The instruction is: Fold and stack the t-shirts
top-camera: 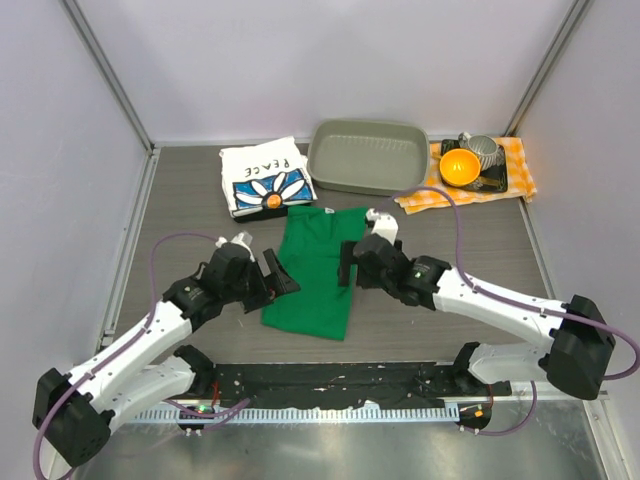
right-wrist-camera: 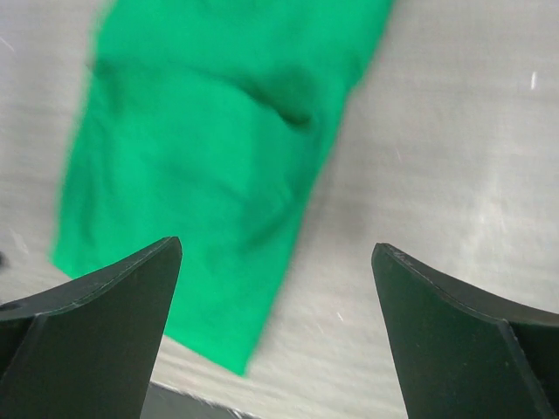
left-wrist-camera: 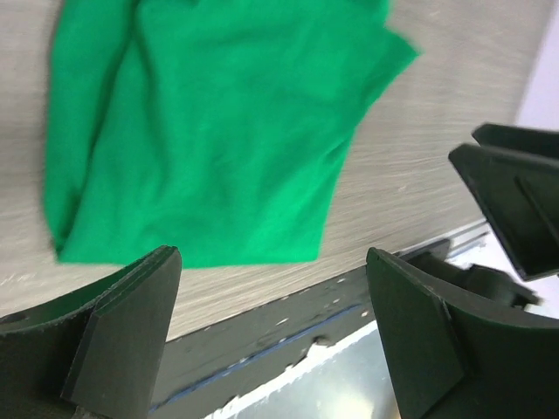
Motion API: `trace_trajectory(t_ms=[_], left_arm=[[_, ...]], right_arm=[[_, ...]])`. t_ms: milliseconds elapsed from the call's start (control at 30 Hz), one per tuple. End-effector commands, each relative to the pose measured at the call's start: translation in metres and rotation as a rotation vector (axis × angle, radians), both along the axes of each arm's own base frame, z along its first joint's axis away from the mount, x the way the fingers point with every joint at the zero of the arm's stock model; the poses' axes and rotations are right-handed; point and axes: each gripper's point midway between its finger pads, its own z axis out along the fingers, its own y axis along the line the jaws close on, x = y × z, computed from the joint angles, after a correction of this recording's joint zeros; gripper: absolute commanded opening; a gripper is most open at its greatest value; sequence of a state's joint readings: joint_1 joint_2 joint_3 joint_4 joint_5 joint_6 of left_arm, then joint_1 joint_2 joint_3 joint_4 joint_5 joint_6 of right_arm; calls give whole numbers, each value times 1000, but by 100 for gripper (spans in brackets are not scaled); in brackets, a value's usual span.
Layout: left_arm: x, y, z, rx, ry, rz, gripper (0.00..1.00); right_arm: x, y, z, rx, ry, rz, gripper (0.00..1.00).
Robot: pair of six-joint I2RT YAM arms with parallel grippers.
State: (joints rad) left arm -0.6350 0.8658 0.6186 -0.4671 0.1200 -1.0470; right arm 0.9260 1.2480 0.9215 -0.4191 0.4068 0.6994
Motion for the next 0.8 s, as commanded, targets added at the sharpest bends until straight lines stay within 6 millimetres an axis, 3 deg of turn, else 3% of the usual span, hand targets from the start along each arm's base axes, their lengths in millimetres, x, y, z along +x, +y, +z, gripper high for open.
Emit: trace_trajectory(t_ms=[0, 200, 400, 667, 767], left_arm=[[-44, 34, -57, 186, 205, -22, 91], [-63, 49, -88, 203, 258, 18, 90], [-62, 48, -101, 184, 261, 36, 90], [-49, 58, -116, 253, 240, 97, 90], [-41, 70, -122, 320, 221, 150, 89]], right_arm=[[-50, -16, -47, 1, 165, 18, 96], [-81, -10, -57, 73, 211, 54, 95], [-105, 9, -77, 143, 275, 82, 94], [-110, 16, -78, 224, 264, 48, 92], [-110, 15, -76, 230, 262, 41, 92]])
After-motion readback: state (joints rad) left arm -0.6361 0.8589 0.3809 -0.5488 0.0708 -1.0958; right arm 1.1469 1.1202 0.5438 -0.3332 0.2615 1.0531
